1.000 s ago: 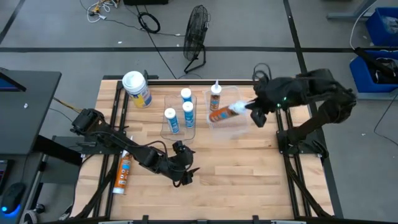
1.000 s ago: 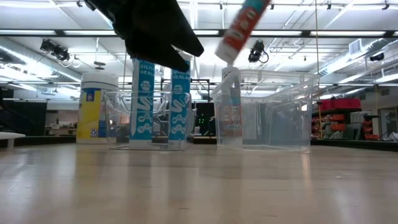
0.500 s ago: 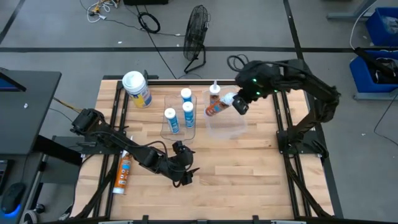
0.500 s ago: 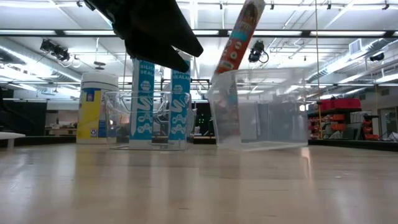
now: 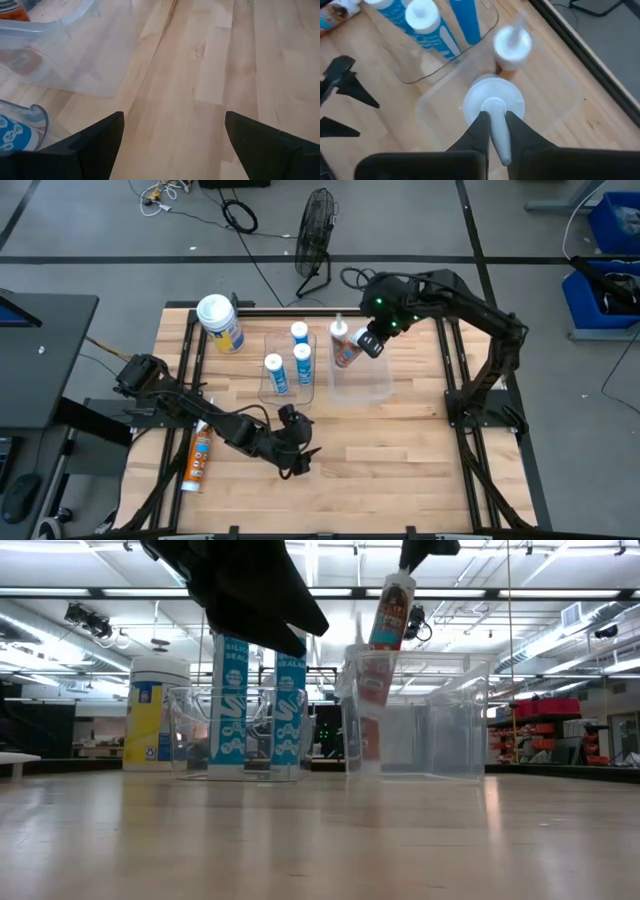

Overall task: Pick & place silicon tubes, Sealant and Lysol wipes
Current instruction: Put the right orange sealant into the right transparent bin

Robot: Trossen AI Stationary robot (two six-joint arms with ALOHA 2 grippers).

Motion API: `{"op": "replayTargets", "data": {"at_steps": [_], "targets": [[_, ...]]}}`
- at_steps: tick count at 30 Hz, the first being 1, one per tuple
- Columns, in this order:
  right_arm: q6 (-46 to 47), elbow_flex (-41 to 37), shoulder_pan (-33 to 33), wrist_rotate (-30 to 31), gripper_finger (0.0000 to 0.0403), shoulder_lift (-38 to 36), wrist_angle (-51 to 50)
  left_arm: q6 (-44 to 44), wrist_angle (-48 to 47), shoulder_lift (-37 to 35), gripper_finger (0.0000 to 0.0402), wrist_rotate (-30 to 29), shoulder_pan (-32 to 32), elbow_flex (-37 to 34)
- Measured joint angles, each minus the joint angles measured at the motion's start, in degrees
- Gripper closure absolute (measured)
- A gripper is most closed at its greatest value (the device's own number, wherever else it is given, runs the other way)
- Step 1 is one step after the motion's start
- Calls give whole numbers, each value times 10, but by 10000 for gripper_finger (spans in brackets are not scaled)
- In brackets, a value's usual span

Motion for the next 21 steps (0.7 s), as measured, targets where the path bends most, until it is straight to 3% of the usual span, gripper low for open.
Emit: {"op": "replayTargets", "data": {"at_steps": [21], "targets": [[-48, -176, -26, 17, 380, -4, 4, 2, 0, 0, 49, 0, 16, 0]]}}
